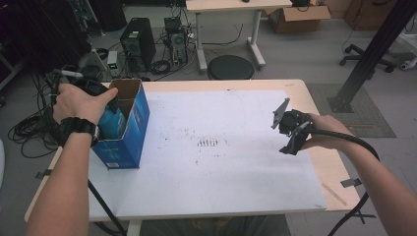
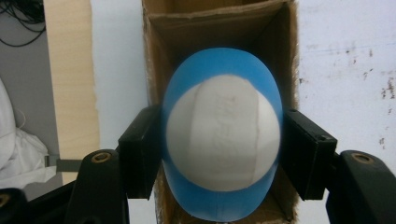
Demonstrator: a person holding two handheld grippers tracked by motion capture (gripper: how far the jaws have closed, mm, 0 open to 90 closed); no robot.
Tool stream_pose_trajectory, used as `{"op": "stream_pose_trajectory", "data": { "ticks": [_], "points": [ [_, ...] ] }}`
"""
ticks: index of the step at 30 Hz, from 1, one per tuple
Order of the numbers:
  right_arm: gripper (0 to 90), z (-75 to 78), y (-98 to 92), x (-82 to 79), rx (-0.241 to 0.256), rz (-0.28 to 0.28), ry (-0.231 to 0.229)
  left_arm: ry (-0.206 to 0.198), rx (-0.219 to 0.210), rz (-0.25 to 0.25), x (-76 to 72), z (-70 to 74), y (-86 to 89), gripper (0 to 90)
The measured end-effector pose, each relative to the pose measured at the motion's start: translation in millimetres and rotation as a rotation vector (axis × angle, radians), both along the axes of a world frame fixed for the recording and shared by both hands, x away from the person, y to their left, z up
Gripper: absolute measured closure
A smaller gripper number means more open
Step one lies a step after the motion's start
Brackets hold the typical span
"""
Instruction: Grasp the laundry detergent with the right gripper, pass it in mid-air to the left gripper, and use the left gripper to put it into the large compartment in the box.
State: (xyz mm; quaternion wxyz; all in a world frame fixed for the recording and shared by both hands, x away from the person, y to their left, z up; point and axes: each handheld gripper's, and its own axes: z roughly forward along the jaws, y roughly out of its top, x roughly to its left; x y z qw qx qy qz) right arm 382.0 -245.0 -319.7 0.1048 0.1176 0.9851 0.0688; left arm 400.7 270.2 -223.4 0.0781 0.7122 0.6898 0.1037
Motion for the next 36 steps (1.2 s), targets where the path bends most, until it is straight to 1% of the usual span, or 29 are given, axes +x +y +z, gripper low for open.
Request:
{"op": "stream_pose_trajectory", "data": {
  "ticks": [1,2,4,6,11,12,19,25,36],
  "points": [
    [12.1,-0.5,0.0,0.3,0.0,0.007,-0.001,0.001,0.0,0.0,0.1,-2.7,0.1,38.2],
    [12.1,-0.7,0.1,-0.3,-0.002,0.001,0.001,0.001,0.0,0.0,0.1,-2.7,0.1,38.2],
    [12.0,-1.6,-0.1,0.1,-0.002,0.003,0.001,0.011,0.008,-0.001,0.5,-10.1,0.2,38.2],
    [12.1,-2.1,-0.3,0.0,-0.003,-0.004,0.002,0.016,0.013,-0.001,0.8,-14.6,-0.1,38.1],
    [12.1,-3.8,1.1,-0.2,-0.007,-0.002,0.005,0.031,0.032,-0.006,1.5,-23.8,-2.7,38.2],
    [12.2,-4.5,1.6,0.2,-0.006,0.008,0.003,0.033,0.033,-0.008,1.5,-24.7,-2.7,38.1],
    [12.2,-5.4,3.2,-1.0,-0.012,0.002,0.006,0.043,0.022,-0.013,1.3,-34.1,-3.4,38.1],
    [12.3,-6.2,2.8,-1.6,-0.01,0.004,0.006,0.052,0.033,-0.018,1.9,-38.9,-4.8,38.1],
    [12.3,-9.5,3.0,-2.5,-0.014,0.0,0.013,0.054,0.031,-0.017,2.0,-42.8,-4.0,38.1]
  ]
}}
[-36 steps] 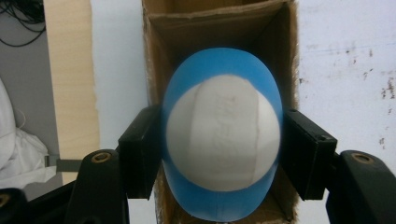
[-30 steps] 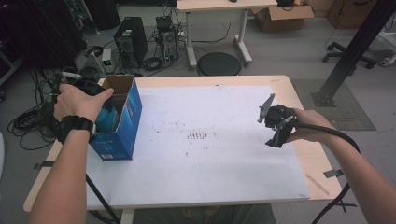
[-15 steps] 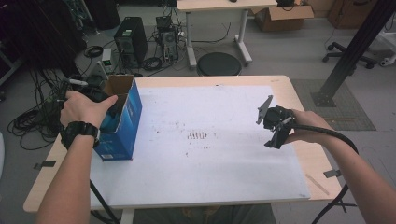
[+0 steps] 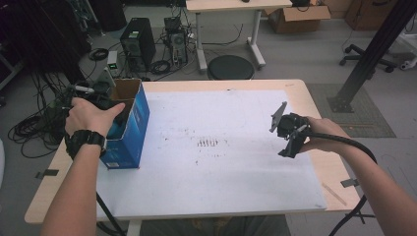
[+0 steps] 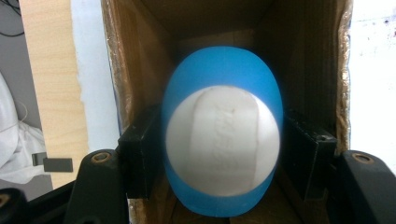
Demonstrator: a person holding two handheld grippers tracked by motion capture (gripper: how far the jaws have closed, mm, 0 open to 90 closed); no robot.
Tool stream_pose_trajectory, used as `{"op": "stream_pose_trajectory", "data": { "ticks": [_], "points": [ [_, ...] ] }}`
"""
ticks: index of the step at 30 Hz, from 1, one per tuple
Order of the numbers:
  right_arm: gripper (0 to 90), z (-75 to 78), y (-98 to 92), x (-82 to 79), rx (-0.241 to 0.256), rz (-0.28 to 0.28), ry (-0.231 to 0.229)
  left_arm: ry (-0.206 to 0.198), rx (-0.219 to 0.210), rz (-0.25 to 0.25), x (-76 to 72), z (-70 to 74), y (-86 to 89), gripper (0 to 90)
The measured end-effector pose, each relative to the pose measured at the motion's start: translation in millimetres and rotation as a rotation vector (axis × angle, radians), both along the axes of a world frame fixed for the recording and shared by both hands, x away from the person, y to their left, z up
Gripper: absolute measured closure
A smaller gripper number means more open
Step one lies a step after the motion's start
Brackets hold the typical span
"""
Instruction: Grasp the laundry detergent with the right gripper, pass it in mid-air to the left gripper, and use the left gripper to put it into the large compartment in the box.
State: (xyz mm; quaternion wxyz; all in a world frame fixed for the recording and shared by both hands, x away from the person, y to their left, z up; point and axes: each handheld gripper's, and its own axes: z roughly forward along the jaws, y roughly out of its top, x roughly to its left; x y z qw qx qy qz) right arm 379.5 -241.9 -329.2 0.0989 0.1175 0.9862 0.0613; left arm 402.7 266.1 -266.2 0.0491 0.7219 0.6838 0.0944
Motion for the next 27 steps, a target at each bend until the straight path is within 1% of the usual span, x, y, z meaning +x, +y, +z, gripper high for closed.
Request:
{"op": "stream_pose_trajectory", "data": {
  "ticks": [13,19,23,26,27],
  "points": [
    [12.3,-2.3,-1.9,-2.1,0.001,0.003,0.004,0.006,0.002,-0.006,1.0,-1.2,-1.1,37.6],
    [12.3,-2.2,-2.3,-2.4,0.0,0.001,0.004,0.001,-0.002,-0.007,1.2,-1.7,-1.7,37.4],
    [12.3,-2.6,-3.4,-2.4,-0.004,-0.007,0.005,0.005,-0.015,-0.014,1.3,-1.2,-1.5,37.2],
    [12.3,-2.5,-3.9,-1.9,-0.003,-0.006,0.003,0.012,-0.014,-0.019,1.3,-0.6,-2.3,37.2],
    [12.3,-2.3,-4.0,-1.8,-0.002,-0.005,0.003,0.017,-0.016,-0.024,1.5,0.0,-3.2,35.8]
  ]
}}
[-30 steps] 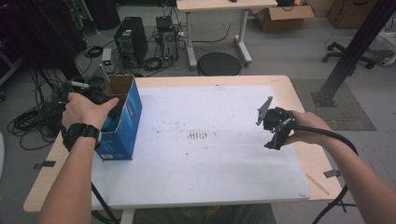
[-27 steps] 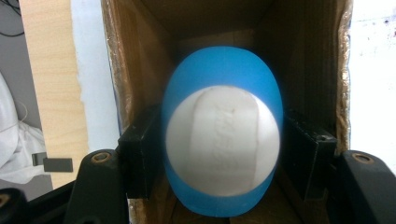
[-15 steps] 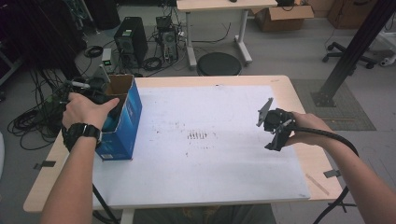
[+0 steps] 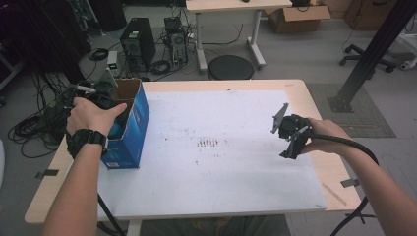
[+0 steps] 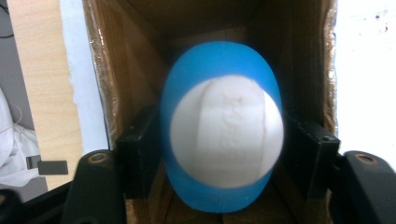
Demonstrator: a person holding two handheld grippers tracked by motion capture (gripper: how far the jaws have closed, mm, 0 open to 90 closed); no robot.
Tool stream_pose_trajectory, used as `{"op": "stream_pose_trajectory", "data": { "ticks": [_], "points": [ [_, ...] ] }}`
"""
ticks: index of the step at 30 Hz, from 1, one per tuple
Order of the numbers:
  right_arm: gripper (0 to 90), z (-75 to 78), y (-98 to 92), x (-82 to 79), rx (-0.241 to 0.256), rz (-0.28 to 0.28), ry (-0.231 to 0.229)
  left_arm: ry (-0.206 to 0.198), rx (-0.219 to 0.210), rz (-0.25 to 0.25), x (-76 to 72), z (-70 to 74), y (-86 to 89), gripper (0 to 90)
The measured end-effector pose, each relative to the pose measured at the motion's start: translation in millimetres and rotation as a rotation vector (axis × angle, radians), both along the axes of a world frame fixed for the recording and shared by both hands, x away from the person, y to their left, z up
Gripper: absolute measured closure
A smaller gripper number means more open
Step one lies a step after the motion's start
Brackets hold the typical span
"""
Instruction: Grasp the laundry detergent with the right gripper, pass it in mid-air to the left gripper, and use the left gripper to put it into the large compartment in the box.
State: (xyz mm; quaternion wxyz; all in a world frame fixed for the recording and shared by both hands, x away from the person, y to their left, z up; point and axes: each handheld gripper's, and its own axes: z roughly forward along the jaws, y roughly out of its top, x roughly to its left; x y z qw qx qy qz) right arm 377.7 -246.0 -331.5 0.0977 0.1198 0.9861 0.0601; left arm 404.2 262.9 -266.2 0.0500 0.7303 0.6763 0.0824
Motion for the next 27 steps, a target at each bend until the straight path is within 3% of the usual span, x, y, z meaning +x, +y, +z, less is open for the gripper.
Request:
{"op": "stream_pose_trajectory", "data": {
  "ticks": [5,17,22,25,27],
  "points": [
    [12.4,1.0,0.3,0.0,0.003,0.001,-0.001,0.002,0.009,-0.004,0.3,3.9,0.0,31.7],
    [12.4,7.8,1.6,-2.4,0.001,-0.001,-0.009,-0.034,0.022,-0.051,-11.3,40.9,-5.4,30.7],
    [12.4,13.1,4.1,-5.4,0.013,-0.003,-0.015,-0.064,0.026,-0.119,-15.6,61.0,-26.2,30.2],
    [12.3,13.9,4.9,-5.4,0.016,-0.004,-0.017,-0.077,0.032,-0.153,-16.9,64.9,-36.8,29.6],
    [12.3,14.4,6.1,-5.1,0.02,-0.001,-0.015,-0.083,0.013,-0.208,-19.2,66.7,-54.2,29.3]
  ]
}}
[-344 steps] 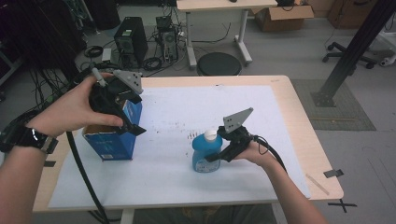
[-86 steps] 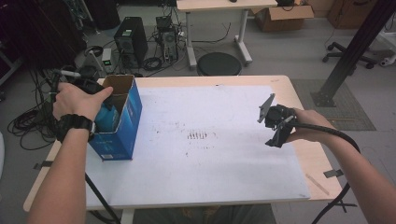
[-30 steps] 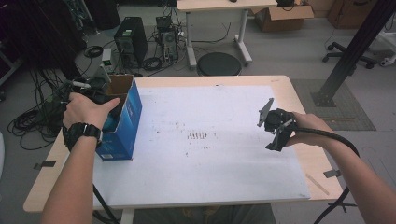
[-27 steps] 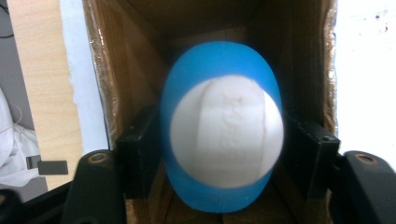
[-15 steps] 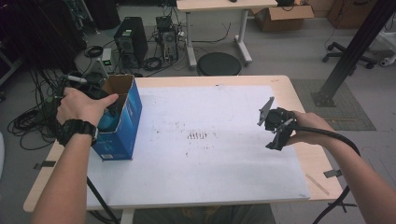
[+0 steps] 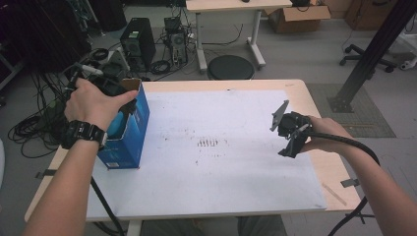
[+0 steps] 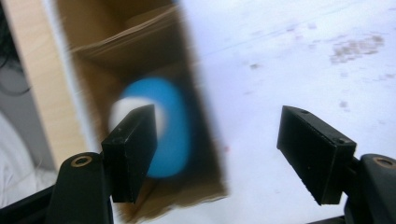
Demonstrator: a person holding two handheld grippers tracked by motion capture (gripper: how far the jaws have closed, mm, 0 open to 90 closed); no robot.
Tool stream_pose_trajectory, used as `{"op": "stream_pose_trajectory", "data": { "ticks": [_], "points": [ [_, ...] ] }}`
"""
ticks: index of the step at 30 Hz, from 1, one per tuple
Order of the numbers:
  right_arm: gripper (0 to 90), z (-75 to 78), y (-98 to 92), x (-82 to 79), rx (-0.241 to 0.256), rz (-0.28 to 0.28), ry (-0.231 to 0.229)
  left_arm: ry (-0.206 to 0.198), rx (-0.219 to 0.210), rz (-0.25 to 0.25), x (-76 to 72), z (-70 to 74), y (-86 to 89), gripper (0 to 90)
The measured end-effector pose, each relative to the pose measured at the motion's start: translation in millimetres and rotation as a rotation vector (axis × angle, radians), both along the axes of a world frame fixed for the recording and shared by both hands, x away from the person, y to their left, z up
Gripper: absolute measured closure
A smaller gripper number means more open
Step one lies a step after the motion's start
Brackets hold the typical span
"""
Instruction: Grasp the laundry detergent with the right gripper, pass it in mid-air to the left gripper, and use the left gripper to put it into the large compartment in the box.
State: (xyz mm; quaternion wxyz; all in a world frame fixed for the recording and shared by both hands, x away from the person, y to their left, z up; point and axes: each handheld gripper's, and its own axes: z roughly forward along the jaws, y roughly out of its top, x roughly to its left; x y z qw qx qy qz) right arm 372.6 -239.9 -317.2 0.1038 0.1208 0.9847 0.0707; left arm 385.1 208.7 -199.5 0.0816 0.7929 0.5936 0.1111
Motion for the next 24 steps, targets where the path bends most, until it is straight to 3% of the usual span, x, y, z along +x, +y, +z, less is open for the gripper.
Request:
{"op": "stream_pose_trajectory", "data": {
  "ticks": [9,19,24],
  "points": [
    [11.7,5.0,3.8,1.0,0.038,0.004,0.009,0.018,-0.05,-0.141,-6.1,-12.8,-47.0,23.1],
    [10.0,8.7,8.2,6.4,0.088,-0.005,0.037,0.01,-0.074,-0.211,-7.6,-29.7,-75.1,14.8],
    [8.4,10.9,8.7,8.9,0.135,-0.015,0.071,0.038,-0.088,-0.252,-8.1,-41.3,-86.2,10.7]
  ]
}}
